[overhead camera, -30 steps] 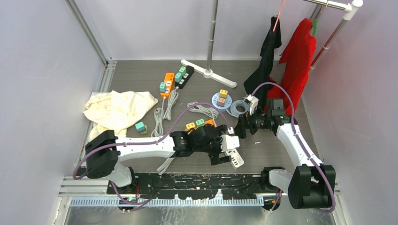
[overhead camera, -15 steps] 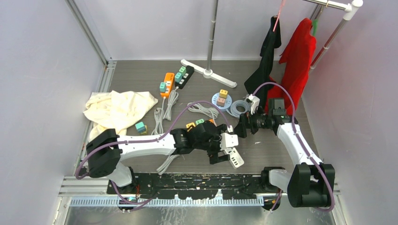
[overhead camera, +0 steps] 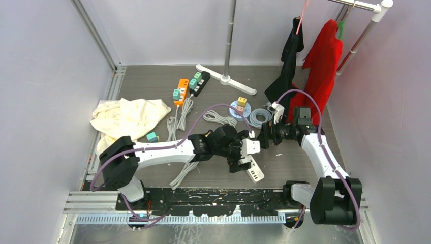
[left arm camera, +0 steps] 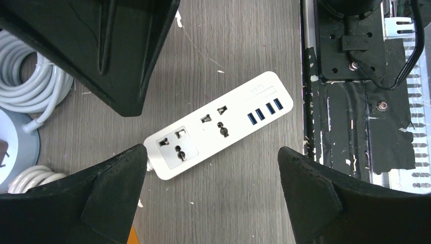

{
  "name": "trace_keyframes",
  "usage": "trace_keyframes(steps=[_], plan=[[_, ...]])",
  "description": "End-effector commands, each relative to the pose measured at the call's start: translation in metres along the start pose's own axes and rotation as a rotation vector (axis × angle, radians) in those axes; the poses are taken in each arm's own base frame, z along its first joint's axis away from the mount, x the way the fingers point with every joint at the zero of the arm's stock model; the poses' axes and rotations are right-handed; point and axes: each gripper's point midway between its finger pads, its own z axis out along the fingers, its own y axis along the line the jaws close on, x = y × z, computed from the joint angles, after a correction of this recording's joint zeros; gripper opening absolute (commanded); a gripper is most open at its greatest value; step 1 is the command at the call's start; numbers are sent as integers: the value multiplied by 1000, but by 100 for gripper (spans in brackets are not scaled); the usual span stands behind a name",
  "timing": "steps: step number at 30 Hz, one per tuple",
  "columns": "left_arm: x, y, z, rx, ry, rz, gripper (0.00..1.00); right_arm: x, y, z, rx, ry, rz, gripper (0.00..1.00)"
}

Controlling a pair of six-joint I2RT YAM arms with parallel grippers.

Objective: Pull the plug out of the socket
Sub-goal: Pick up the socket from the center of the board.

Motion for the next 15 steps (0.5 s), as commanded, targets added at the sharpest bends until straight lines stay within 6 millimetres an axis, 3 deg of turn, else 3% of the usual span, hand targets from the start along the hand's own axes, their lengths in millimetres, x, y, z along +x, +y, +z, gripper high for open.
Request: trace_keyframes(steps=[1, 15], plan=[[-27, 5, 2, 19, -62, 82, 98, -17, -5, -7, 34, -29, -41, 99], [-32, 12, 6, 62, -27, 186, 98, -16, -11, -10, 70, -33, -32, 100]])
